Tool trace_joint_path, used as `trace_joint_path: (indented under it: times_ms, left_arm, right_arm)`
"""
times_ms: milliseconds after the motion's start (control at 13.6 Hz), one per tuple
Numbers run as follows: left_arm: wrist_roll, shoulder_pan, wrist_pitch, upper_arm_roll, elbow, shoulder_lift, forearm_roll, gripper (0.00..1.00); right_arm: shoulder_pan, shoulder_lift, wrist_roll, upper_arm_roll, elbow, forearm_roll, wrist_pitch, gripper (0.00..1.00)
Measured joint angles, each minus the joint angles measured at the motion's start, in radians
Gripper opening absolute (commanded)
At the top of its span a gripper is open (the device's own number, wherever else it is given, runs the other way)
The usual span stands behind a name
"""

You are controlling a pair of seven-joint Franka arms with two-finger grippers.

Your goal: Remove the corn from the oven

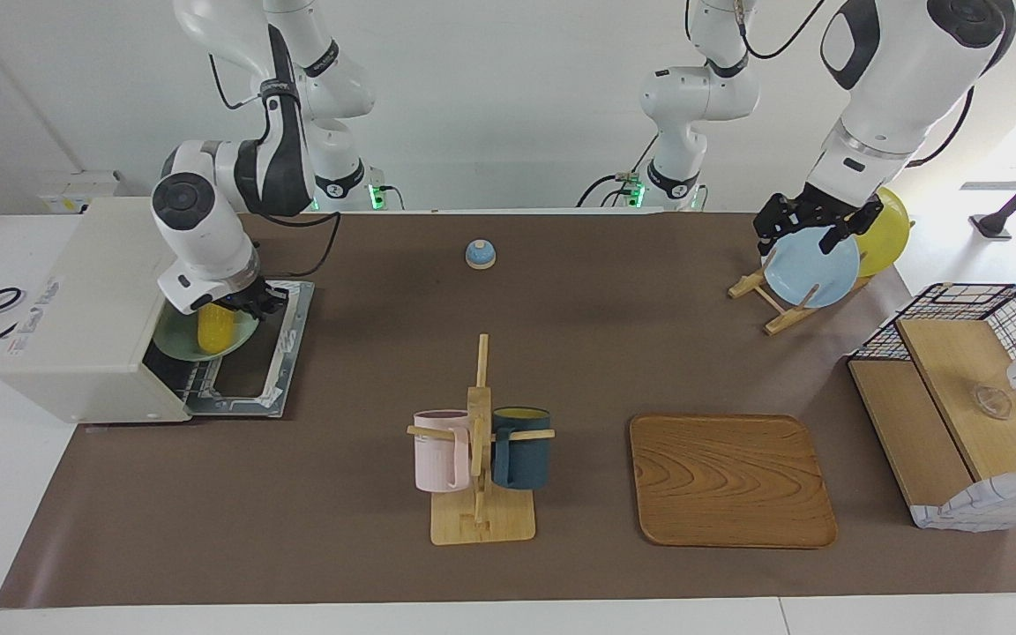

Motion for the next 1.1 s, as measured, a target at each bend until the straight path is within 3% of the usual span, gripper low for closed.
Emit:
trace_joint_path:
  times_ms: [294,589,810,957,1104]
  left_arm:
    - [0.0,0.0,0.0,0.0,0.0,0.0,0.0,1.0]
    - [0.0,0.0,0.0,0.0,0.0,0.0,0.0,1.0]
    - [0.0,0.0,0.0,0.0,0.0,0.0,0.0,1.0]
    - [0.0,0.001,0.0,0.001,0.0,0.0,0.0,1.0]
    - [0.0,0.001,0.0,0.001,0.0,0.0,0.0,1.0]
  right_arm:
    - [0.258,0.073,0.276,0.009,0.17,0.02,-0.065,0.0]
    - [0.512,0.313,0.613,0.015,0.457,0.092,-0.09,0.0]
    - [0.628,0.457,0.77,0.02,0.508,0.142,0.074,0.0]
    - [0.64,0.487,0.795,0.02,0.506,0.151,0.108,0.0]
    - [0.625,0.482,0.798,0.015,0.506,0.213,0.116,0.29]
